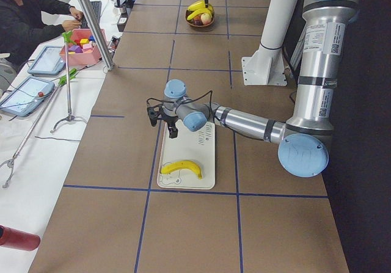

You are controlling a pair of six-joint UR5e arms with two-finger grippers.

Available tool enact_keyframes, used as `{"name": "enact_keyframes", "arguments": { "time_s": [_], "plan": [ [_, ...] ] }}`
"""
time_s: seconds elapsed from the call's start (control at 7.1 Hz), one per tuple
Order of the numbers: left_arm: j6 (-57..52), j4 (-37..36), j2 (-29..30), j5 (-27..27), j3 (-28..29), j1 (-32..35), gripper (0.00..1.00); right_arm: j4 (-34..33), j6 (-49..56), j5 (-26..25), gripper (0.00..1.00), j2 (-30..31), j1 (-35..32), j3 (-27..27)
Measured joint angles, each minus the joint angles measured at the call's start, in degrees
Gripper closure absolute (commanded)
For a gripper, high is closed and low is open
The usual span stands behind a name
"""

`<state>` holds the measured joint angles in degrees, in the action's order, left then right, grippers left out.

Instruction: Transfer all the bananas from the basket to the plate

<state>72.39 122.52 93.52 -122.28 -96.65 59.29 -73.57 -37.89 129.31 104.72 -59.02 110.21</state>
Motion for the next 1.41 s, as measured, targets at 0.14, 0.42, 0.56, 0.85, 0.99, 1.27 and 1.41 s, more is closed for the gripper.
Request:
{"name": "enact_keyframes", "arguments": {
  "time_s": [0.14,0.42,0.56,0.85,0.99,1.27,1.41],
  "plan": [
    [0.01,0.00,0.00,-0.04,-0.12,0.00,0.02,0.05,0.16,0.02,0.56,-0.19,0.01,0.00],
    [-0.13,0.05,0.00,-0.01,0.32,-0.04,0.02,0.07,0.22,0.25,0.82,-0.66,-0.08,0.65],
    [-0.24,0.12,0.00,0.01,0.53,-0.04,0.02,0.04,0.28,0.35,0.98,-0.70,-0.17,1.26],
    [-0.25,0.17,0.00,0.00,0.59,-0.05,0.02,-0.16,0.53,0.50,1.00,0.69,-0.70,4.83],
    [-0.21,0.18,0.00,-0.04,0.57,-0.05,0.02,-0.49,0.59,0.60,1.00,2.37,-1.54,8.23],
    [-0.05,0.18,0.02,-0.06,0.27,-0.05,0.02,-0.77,0.83,1.99,0.99,3.40,-4.63,14.22],
    [0.36,0.19,0.45,-0.05,-0.04,-0.36,0.02,-0.76,0.44,3.15,0.99,0.71,-5.27,15.06]
  ]
}}
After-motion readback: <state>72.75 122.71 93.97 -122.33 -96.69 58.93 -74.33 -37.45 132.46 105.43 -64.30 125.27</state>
